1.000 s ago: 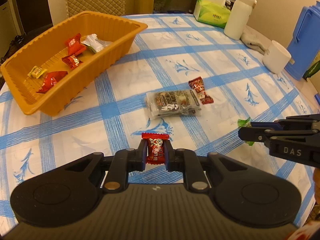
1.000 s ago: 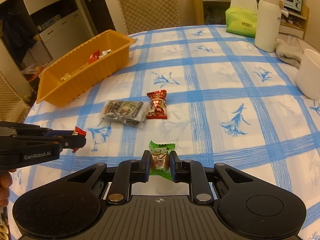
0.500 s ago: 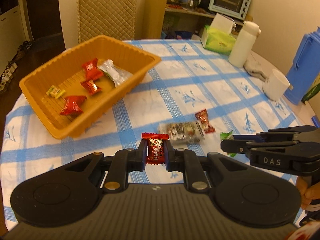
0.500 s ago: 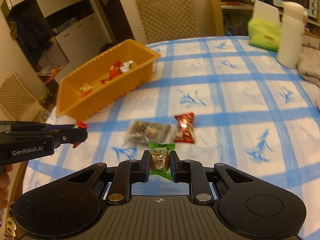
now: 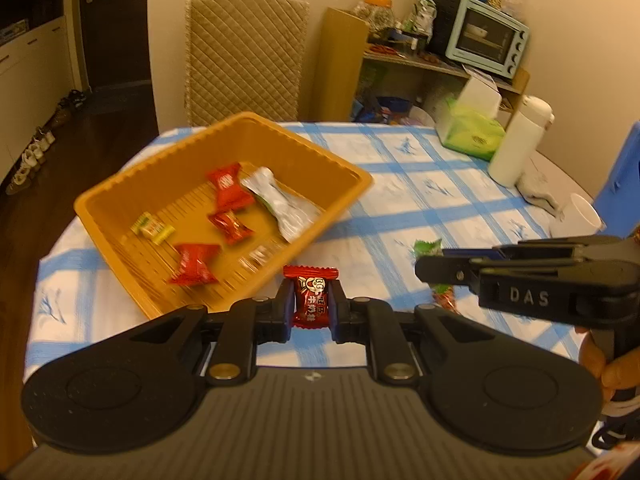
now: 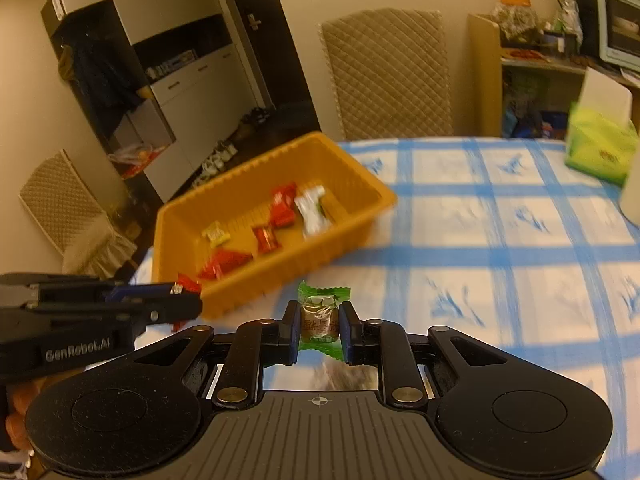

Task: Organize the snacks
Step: 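Carry the green-wrapped candy and red candy over the orange basket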

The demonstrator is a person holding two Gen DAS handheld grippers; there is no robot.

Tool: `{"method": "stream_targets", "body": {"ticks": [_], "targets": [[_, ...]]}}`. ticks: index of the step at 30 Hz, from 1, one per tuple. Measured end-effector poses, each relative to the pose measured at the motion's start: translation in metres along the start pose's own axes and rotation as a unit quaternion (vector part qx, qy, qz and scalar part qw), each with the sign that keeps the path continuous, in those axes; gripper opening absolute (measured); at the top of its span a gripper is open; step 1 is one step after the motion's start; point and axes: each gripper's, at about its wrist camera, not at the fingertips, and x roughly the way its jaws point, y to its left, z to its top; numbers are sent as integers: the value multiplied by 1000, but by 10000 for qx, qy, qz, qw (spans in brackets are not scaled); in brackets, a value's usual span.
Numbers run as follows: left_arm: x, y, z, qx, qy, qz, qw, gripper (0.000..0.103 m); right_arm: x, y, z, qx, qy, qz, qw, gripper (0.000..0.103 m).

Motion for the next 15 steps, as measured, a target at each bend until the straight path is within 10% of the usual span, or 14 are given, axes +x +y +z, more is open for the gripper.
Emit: {"method": "stream_targets", "body": {"ticks": [15], "targets": [[29,67,46,-471,-120,443,9978,15,71,35,70,-128,-107,332,9993,20]]}}
